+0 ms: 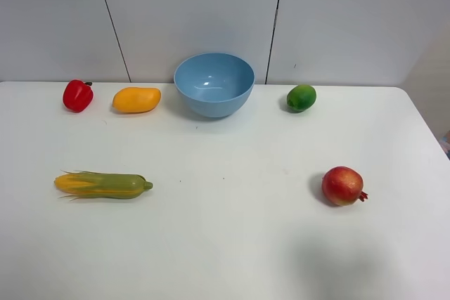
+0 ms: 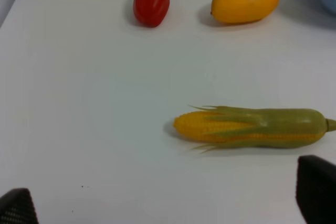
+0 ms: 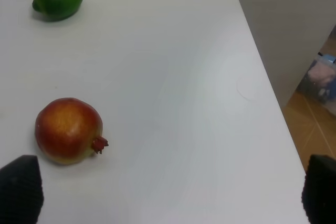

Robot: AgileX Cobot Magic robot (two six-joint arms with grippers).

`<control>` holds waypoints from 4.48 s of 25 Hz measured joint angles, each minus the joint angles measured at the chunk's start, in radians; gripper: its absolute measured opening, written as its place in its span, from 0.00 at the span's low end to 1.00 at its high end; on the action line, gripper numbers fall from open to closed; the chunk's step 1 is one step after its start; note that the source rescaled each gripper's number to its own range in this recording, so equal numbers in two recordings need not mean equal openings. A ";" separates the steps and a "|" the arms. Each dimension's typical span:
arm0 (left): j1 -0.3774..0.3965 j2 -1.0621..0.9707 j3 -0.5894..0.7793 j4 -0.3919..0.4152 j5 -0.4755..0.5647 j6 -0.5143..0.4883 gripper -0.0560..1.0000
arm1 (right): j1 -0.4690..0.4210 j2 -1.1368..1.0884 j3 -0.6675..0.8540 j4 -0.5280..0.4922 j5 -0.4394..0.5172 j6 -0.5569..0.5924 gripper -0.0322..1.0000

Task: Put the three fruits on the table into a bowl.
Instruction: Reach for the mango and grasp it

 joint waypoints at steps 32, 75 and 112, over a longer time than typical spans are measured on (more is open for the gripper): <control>0.000 0.515 -0.251 -0.028 0.015 0.255 1.00 | 0.000 0.000 0.000 0.000 0.000 0.000 1.00; -0.104 2.242 -1.358 -0.517 -0.120 1.575 1.00 | 0.000 0.000 0.000 0.000 0.000 0.000 1.00; -0.085 2.595 -1.675 -0.463 0.008 1.461 1.00 | 0.000 0.000 0.000 0.000 0.000 0.000 1.00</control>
